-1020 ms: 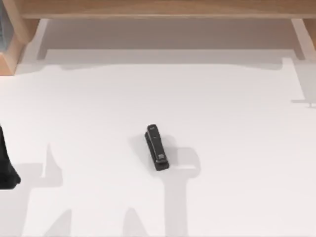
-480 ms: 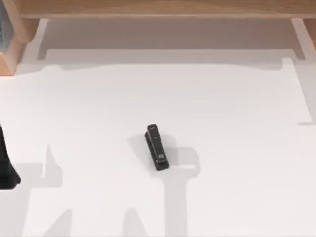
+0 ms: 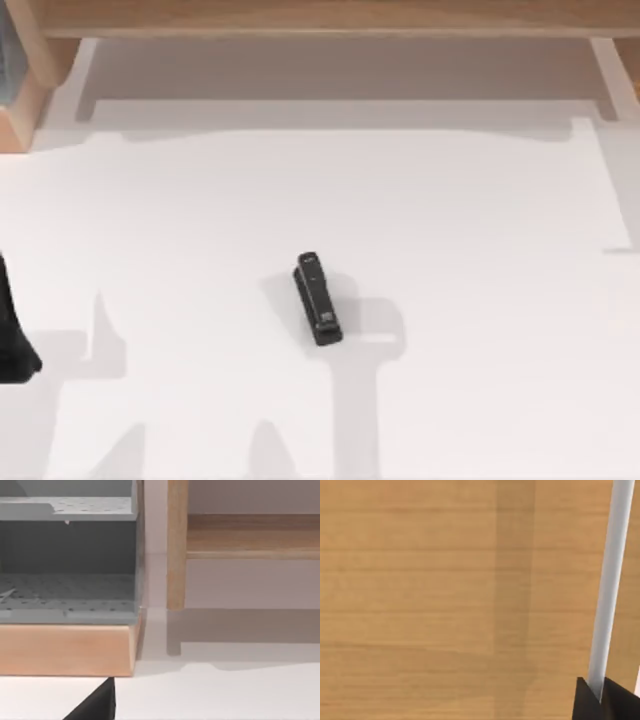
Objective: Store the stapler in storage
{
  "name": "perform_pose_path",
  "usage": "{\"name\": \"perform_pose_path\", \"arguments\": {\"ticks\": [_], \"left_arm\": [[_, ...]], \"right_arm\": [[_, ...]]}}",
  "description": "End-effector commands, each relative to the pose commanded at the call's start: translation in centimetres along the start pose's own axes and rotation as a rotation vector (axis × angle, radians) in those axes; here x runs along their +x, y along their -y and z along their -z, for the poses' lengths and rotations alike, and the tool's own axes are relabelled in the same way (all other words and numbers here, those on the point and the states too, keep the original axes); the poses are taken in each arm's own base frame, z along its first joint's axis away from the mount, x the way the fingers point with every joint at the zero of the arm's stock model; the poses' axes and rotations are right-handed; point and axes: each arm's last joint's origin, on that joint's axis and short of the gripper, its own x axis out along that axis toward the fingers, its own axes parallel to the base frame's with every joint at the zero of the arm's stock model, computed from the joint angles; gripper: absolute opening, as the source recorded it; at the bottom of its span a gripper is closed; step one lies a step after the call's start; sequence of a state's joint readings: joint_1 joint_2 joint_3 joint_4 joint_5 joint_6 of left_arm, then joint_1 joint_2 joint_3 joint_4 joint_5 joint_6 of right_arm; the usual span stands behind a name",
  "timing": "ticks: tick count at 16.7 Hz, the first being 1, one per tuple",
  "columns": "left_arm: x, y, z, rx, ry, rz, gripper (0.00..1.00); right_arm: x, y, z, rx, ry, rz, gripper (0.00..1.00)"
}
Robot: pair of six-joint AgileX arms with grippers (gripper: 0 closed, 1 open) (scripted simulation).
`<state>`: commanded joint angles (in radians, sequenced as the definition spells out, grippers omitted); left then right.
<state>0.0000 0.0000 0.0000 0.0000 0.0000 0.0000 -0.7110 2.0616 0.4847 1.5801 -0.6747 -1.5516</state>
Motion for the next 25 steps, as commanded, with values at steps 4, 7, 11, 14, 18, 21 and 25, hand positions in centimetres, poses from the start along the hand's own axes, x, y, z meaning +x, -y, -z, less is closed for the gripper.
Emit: {"name": "perform_pose_path", "arguments": {"ticks": [4, 7, 11, 14, 18, 21, 25], "left_arm": [[0.0, 0.0, 0.0, 0.000, 0.000, 0.000, 1.00], [0.0, 0.0, 0.0, 0.000, 0.000, 0.000, 1.00], [0.0, 0.0, 0.0, 0.000, 0.000, 0.000, 1.00], [0.0, 0.0, 0.0, 0.000, 0.000, 0.000, 1.00], [0.0, 0.0, 0.0, 0.000, 0.000, 0.000, 1.00], [0.0, 0.0, 0.0, 0.000, 0.000, 0.000, 1.00], [0.0, 0.0, 0.0, 0.000, 0.000, 0.000, 1.00]], "right_arm": [[0.0, 0.0, 0.0, 0.000, 0.000, 0.000, 0.60], [0.0, 0.0, 0.0, 0.000, 0.000, 0.000, 0.83], [0.0, 0.0, 0.0, 0.000, 0.000, 0.000, 1.00], [0.0, 0.0, 0.0, 0.000, 0.000, 0.000, 1.00], [0.0, 0.0, 0.0, 0.000, 0.001, 0.001, 1.00], [-0.8, 0.0, 0.0, -0.002, -0.001, 0.001, 1.00], [-2.0, 0.0, 0.0, 0.000, 0.001, 0.001, 1.00]]}}
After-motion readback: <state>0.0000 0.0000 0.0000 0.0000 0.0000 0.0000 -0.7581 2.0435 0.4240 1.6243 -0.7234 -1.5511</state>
